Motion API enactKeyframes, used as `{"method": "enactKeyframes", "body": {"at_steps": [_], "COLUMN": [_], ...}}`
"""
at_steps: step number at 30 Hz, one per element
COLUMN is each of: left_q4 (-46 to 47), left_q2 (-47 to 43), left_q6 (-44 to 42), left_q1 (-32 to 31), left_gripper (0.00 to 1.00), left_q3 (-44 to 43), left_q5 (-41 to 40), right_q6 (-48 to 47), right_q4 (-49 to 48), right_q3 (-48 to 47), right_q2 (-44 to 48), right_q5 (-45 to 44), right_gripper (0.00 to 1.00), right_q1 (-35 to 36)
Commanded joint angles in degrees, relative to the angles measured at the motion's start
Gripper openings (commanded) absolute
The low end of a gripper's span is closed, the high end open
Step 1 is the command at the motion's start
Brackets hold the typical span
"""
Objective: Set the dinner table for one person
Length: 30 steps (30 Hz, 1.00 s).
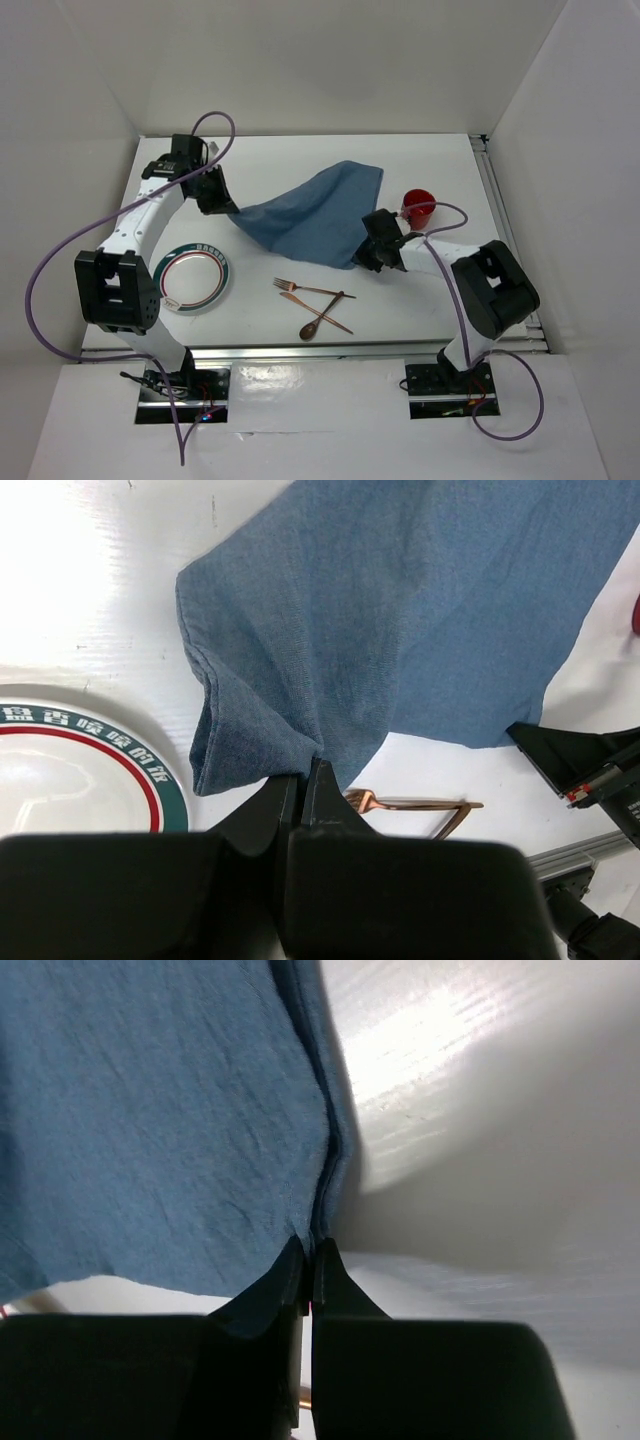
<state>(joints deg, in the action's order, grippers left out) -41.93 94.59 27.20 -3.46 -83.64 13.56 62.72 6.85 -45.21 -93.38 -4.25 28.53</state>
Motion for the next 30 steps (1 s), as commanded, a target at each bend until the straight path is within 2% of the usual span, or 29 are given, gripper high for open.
{"method": "enactKeyframes", "body": {"at_steps": [1,6,9,14,25,30], "left_q4": [0.1,-3.41,-5.87,-10.0,-15.46,-16.34], "left_q2": [-2.65,-2.13,-2.12,-4.05,-17.58,-18.82], "left_q6": [-0.31,-1.36,-1.36,-2.41,-2.42,-2.42], "left_q1": [-0.14,-0.14,0.48,1.0,2.06,2.06], "left_gripper": [0.0,0.0,0.0,0.0,0.0,0.0], "left_q3": [-3.63,-10.39,-18.55,-26.57,-28.16,-29.66], "left_q5": [0.24,-0.81,-0.82,-0.82,-2.58,-3.89], "right_q6": [-0.92,-8.03,-14.27,-22.27,-25.72,-27.56], "right_q4": [2.72,7.38,9.23,13.53,21.54,22.33], "right_q3": [-4.18,-10.41,-16.29,-24.3,-31.6,-33.28], "right_q2": [1.35,12.32,18.39,23.06,35.28,33.71], "right_q5": [-5.5,-10.68,-11.22,-10.68,-10.69,-11.91], "right_gripper": [0.0,0.0,0.0,0.0,0.0,0.0], "right_q1": [0.73,0.21,-2.68,-4.36,-4.36,-4.36]}}
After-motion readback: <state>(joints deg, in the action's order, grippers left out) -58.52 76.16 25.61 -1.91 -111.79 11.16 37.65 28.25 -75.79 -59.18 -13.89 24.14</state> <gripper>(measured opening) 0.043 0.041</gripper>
